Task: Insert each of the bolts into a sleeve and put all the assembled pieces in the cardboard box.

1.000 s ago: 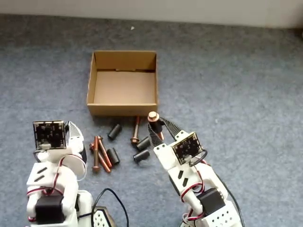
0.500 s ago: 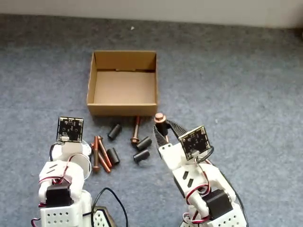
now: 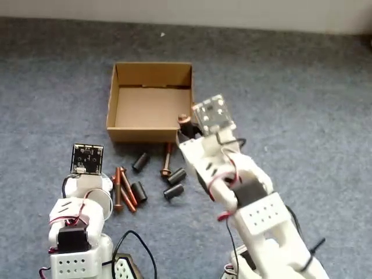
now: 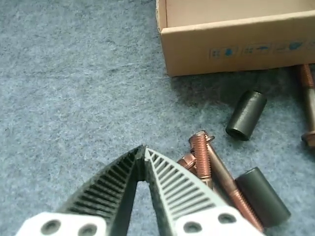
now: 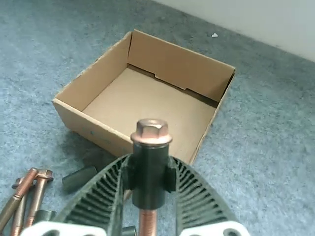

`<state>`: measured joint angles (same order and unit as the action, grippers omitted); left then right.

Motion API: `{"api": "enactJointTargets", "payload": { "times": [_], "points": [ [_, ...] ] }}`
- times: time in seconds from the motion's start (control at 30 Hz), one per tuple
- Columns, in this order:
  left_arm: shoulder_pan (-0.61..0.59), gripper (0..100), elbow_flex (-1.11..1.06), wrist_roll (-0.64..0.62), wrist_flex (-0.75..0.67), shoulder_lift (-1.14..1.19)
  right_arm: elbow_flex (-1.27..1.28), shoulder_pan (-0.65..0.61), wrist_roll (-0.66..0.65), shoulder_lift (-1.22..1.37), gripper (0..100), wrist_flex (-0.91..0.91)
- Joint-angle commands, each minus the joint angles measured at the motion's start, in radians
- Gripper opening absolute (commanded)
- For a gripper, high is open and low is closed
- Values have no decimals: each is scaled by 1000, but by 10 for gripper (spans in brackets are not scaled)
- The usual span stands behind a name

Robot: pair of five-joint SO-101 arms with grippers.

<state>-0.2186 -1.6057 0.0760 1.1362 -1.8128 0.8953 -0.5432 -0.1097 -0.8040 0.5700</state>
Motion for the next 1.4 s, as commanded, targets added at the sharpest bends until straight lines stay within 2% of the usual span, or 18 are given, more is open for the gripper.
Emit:
{"api": "enactJointTargets", "payload": {
  "times": [0.0,0.2,0.5,0.7,1.17,1.37],
  "points": [
    [-5,6,5,15,-18,-5,-203,13,9,154,5,-31],
    [-5,6,5,17,-17,-5,-349,27,9,401,5,-183],
    [-10,7,5,17,-17,-5,-390,36,-58,707,5,-467],
    [-10,7,5,17,-17,-5,-390,38,-58,848,5,-538],
    [-7,7,-10,17,-23,-5,-390,48,-52,849,12,-529],
    [-7,7,-10,17,-23,-5,-375,48,-52,736,133,-526]
  ]
}}
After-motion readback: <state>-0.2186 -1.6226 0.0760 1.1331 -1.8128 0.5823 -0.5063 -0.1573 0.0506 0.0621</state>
